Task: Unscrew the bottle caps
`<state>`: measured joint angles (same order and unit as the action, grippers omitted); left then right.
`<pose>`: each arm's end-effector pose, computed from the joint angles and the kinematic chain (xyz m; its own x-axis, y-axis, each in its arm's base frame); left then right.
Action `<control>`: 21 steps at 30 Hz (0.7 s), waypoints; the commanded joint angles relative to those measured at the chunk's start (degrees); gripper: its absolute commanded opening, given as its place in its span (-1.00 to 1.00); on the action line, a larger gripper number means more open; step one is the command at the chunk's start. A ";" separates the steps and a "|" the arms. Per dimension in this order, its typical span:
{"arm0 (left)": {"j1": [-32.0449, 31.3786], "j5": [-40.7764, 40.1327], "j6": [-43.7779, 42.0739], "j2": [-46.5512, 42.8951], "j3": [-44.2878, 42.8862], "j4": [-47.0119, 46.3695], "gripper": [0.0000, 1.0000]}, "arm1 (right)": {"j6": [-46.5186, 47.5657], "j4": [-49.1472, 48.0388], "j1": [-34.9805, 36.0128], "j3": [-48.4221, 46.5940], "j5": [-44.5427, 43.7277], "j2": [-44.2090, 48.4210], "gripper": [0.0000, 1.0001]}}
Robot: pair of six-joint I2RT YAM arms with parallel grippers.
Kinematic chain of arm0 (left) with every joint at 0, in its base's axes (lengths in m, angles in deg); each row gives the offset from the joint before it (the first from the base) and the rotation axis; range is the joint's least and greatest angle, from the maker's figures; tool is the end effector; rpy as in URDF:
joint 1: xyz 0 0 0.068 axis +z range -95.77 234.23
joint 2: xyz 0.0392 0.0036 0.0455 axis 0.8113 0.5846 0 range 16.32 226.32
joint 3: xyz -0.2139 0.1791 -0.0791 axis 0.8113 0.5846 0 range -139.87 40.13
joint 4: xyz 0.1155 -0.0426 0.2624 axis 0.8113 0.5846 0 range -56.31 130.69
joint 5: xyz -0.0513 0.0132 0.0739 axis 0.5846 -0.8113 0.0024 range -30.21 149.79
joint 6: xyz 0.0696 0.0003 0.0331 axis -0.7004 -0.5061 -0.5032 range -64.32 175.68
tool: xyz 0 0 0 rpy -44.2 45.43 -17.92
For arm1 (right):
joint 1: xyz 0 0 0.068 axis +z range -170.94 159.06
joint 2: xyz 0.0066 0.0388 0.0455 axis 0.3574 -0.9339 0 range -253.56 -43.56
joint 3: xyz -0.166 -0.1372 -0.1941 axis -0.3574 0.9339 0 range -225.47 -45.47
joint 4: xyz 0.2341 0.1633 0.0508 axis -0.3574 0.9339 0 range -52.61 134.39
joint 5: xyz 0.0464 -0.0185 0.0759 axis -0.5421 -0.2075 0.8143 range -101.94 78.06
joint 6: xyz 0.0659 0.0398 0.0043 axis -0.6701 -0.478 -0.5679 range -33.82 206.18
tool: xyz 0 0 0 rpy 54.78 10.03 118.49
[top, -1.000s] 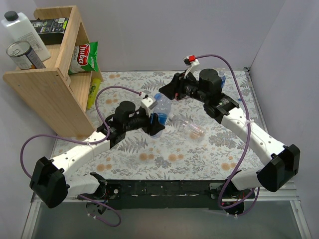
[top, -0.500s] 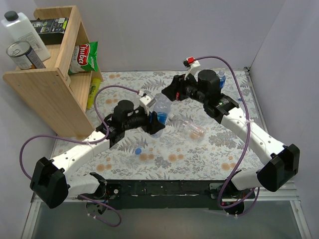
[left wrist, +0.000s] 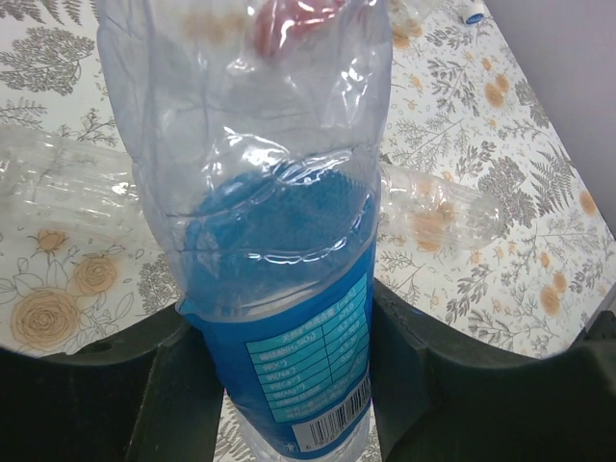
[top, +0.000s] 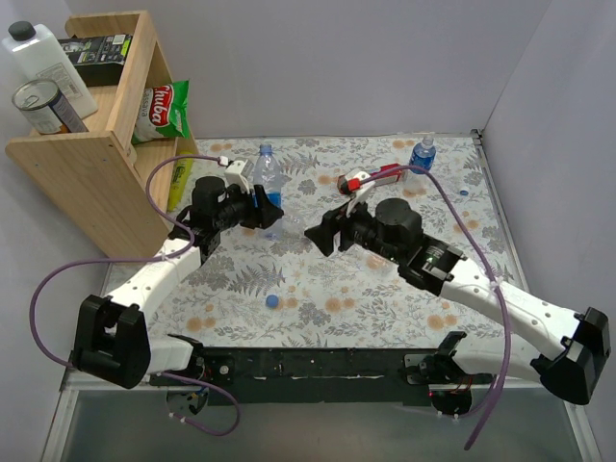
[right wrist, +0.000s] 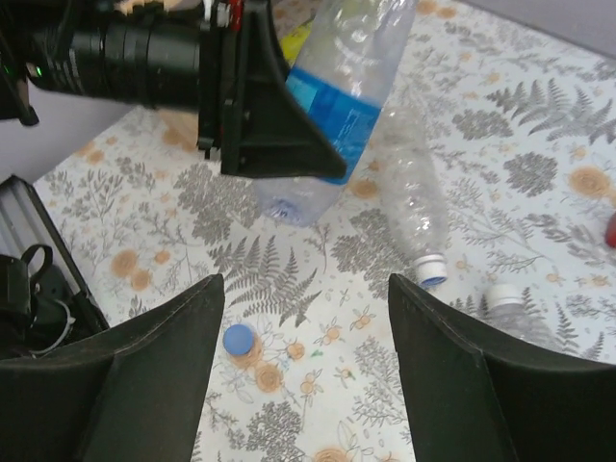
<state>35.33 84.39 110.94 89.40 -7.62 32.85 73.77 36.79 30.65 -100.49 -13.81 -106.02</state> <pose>0.3071 -0.1340 0.2641 -0.7601 -0.5295 -0.3767 0.0496 0.5307 -0.8461 0.1935 0.2408 0.3705 -0.2361 0.0477 -0.9705 -0.7294 0.6512 0.2095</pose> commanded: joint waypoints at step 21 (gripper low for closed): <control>0.26 -6.76 -3.50 -5.14 -1.82 2.16 -0.14 | 1.15 0.34 20.30 -13.26 -5.60 -42.47 0.38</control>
<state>35.38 79.43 108.34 86.47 -7.62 33.57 73.47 38.88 50.19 -110.11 -19.38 -145.49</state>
